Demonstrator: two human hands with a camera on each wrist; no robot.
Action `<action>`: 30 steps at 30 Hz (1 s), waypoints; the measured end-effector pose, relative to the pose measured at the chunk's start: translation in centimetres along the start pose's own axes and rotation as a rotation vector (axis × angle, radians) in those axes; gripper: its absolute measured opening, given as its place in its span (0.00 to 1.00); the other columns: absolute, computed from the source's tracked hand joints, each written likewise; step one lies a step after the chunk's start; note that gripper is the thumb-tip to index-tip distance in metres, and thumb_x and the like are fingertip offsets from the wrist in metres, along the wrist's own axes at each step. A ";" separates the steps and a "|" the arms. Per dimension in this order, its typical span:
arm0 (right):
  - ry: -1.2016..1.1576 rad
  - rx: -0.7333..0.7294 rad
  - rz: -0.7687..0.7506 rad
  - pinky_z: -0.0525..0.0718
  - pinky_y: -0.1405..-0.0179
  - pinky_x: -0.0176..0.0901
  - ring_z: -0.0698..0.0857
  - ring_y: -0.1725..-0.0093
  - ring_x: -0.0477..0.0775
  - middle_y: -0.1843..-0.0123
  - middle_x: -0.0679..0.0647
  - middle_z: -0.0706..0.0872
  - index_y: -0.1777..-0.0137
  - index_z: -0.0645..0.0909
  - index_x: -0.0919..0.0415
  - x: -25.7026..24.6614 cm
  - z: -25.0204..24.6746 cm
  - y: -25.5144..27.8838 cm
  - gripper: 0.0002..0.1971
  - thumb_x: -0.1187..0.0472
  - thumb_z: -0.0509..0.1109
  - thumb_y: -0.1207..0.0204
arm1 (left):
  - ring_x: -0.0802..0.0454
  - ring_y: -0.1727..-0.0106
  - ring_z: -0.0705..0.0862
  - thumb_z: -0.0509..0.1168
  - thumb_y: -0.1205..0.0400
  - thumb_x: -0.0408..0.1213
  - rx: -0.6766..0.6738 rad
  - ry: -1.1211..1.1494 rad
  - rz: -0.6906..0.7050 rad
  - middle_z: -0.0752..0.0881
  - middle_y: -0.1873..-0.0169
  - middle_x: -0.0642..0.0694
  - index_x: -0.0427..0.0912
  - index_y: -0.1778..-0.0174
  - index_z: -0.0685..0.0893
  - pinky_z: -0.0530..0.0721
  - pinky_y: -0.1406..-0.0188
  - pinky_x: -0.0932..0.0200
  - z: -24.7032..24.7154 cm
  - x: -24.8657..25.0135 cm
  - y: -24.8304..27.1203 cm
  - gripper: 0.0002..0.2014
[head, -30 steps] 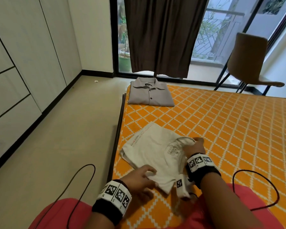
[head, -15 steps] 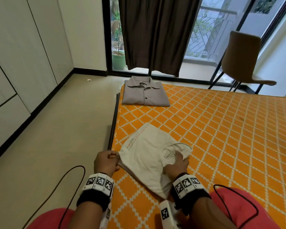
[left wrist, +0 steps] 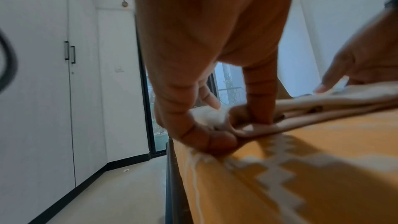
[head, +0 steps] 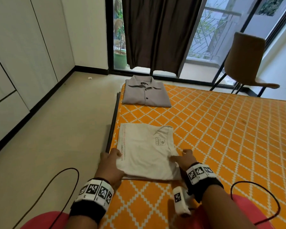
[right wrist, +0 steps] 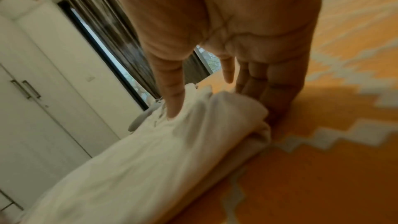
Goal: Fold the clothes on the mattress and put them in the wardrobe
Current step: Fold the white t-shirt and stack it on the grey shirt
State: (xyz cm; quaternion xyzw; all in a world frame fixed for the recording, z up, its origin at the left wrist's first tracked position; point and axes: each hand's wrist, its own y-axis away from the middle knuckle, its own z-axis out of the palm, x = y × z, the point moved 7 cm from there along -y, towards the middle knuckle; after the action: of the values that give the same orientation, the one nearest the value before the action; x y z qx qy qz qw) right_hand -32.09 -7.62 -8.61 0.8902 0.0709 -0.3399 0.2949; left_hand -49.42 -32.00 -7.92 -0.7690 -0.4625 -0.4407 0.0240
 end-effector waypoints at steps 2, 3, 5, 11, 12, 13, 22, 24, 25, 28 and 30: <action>0.079 -0.104 0.011 0.77 0.44 0.52 0.75 0.27 0.67 0.21 0.62 0.70 0.18 0.53 0.62 0.4 0.7 0.3 0.52 0.57 0.84 0.34 | 0.45 0.53 0.79 0.65 0.25 0.24 0.017 -0.030 0.045 0.64 0.44 0.46 0.52 0.44 0.73 0.82 0.52 0.57 0.2 0.9 0.1 0.20; 0.157 -0.147 0.006 0.77 0.46 0.50 0.76 0.28 0.67 0.23 0.62 0.72 0.18 0.53 0.61 0.3 1.1 0.7 0.52 0.58 0.84 0.34 | 0.45 0.53 0.79 0.62 0.24 0.23 0.031 -0.041 0.053 0.65 0.44 0.46 0.51 0.46 0.74 0.80 0.51 0.58 0.3 1.2 0.2 0.18; 0.315 -0.185 -0.015 0.77 0.50 0.48 0.77 0.31 0.67 0.28 0.62 0.76 0.18 0.53 0.59 0.2 1.4 1.1 0.51 0.62 0.83 0.34 | 0.45 0.52 0.78 0.60 0.23 0.22 0.055 -0.087 0.058 0.65 0.45 0.46 0.49 0.50 0.77 0.76 0.53 0.61 0.5 1.4 0.2 0.15; 0.185 0.096 -0.169 0.78 0.68 0.43 0.81 0.58 0.56 0.49 0.58 0.82 0.24 0.67 0.53 -1.8 0.1 0.6 0.35 0.73 0.73 0.28 | 0.42 0.45 0.83 0.64 0.18 0.39 -0.006 -0.448 0.026 0.74 0.37 0.39 0.38 0.43 0.82 0.80 0.47 0.56 1.6 2.7 2.0 0.11; 0.114 0.159 -0.176 0.78 0.66 0.44 0.80 0.57 0.57 0.48 0.60 0.83 0.25 0.69 0.54 -1.9 -0.3 0.6 0.31 0.72 0.73 0.27 | 0.42 0.43 0.84 0.64 0.19 0.38 -0.079 -0.500 0.036 0.80 0.38 0.37 0.36 0.42 0.83 0.80 0.47 0.57 2.5 3.1 2.4 0.13; 0.022 0.196 -0.145 0.79 0.64 0.46 0.80 0.56 0.58 0.45 0.61 0.84 0.27 0.70 0.55 -1.7 -0.5 0.7 0.29 0.70 0.72 0.26 | 0.43 0.45 0.86 0.65 0.20 0.37 -0.160 -0.489 0.050 0.85 0.42 0.36 0.33 0.44 0.84 0.82 0.48 0.56 3.5 3.3 2.9 0.13; -0.545 0.183 0.059 0.83 0.45 0.63 0.79 0.51 0.65 0.34 0.71 0.77 0.18 0.49 0.49 1.5 2.8 4.4 0.41 0.63 0.72 0.22 | 0.41 0.40 0.77 0.76 0.25 0.41 0.371 -0.018 0.055 0.76 0.46 0.43 0.50 0.57 0.88 0.77 0.42 0.54 -1.4 0.8 -0.8 0.04; -0.496 0.145 -0.072 0.83 0.45 0.58 0.80 0.47 0.65 0.34 0.67 0.78 0.17 0.49 0.44 1.2 4.7 5.9 0.43 0.66 0.71 0.23 | 0.37 0.32 0.75 0.76 0.26 0.39 0.389 0.098 0.040 0.75 0.36 0.38 0.53 0.61 0.89 0.76 0.32 0.49 -1.8 -1.0 -2.7 0.04; -0.454 0.130 -0.126 0.82 0.45 0.53 0.81 0.44 0.65 0.32 0.66 0.78 0.17 0.50 0.43 1.0 5.2 6.5 0.43 0.66 0.72 0.25 | 0.37 0.32 0.76 0.76 0.26 0.36 0.351 0.197 0.049 0.75 0.33 0.38 0.53 0.62 0.89 0.75 0.29 0.47 -1.7 -1.5 -3.4 0.05; -0.265 0.063 -0.172 0.76 0.42 0.44 0.74 0.30 0.64 0.23 0.63 0.66 0.17 0.55 0.45 0.4 6.2 7.0 0.42 0.68 0.71 0.27 | 0.42 0.36 0.80 0.75 0.24 0.33 0.283 0.336 0.110 0.81 0.38 0.40 0.51 0.61 0.89 0.77 0.31 0.45 -1.1 -1.8 -4.4 0.07; -0.156 0.016 -0.181 0.74 0.39 0.39 0.69 0.26 0.62 0.21 0.60 0.56 0.18 0.58 0.49 0.0 6.4 7.0 0.40 0.73 0.68 0.27 | 0.44 0.42 0.83 0.74 0.23 0.33 0.379 0.313 0.132 0.84 0.44 0.41 0.49 0.60 0.88 0.80 0.37 0.48 -1.6 -1.7 -4.2 0.06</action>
State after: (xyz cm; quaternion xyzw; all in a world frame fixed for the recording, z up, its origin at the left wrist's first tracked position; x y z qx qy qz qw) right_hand -33.41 -16.95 -9.09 0.8534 0.1252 -0.4337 0.2607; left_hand -53.85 -31.50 -9.75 -0.7016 -0.4765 -0.4571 0.2678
